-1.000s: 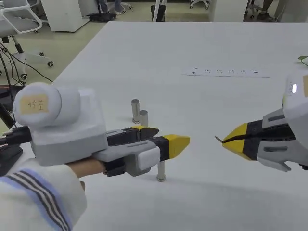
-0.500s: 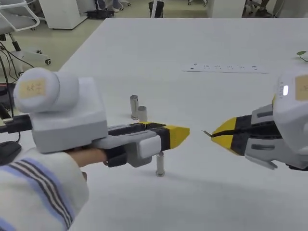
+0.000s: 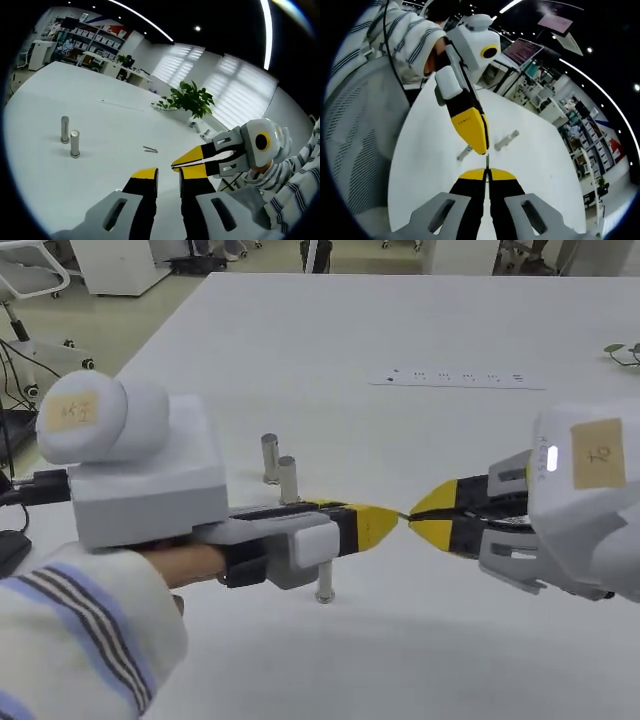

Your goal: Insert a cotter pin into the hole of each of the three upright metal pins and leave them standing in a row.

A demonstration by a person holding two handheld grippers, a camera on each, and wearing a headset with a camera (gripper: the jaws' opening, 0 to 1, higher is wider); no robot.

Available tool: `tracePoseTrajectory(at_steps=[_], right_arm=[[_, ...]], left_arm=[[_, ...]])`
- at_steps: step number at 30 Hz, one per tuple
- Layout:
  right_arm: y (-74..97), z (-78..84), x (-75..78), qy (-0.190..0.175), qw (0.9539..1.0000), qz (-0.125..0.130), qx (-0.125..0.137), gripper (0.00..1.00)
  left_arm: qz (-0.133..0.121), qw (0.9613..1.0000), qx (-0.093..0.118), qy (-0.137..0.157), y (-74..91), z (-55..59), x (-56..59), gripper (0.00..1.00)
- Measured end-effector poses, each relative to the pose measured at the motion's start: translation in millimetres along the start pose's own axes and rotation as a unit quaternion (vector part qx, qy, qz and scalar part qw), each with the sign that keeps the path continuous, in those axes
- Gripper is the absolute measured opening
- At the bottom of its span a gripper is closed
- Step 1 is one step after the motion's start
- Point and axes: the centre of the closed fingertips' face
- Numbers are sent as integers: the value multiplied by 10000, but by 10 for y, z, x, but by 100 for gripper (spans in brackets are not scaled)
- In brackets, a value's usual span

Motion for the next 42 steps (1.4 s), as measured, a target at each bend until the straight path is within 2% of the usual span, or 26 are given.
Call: tracePoseTrajectory(at_steps=[4, 18, 24, 28, 37, 42], right_arm=[[-18, -27, -23, 92, 10000, -33, -2, 2], [-22, -57, -73, 193, 9998, -92, -4, 2], [-25, -46, -93, 244, 9996, -113, -33, 2], [-51, -65, -129, 254, 9994, -232, 20, 2], [-161, -113, -202, 439, 9968, -667, -69, 2], [-194, -139, -211, 510, 9961, -721, -80, 3]], left_arm=[[64, 10000, -35, -58, -24, 21, 37, 12], [124, 9996, -238, 74, -57, 86, 62, 1], [157, 9991, -374, 141, -65, 131, 73, 1], [182, 9980, -524, 298, -32, 167, 49, 1], [74, 9978, -582, 306, 41, 256, -34, 0], [78, 9973, -597, 411, 70, 254, -83, 0]])
Point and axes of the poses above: the centre of the closed fingertips' face, and the gripper's own axes: y roughly backward along the fingers, x roughly to its right, z roughly out of its underside, and after that the axes turned 12 degrees about -z, right-handed
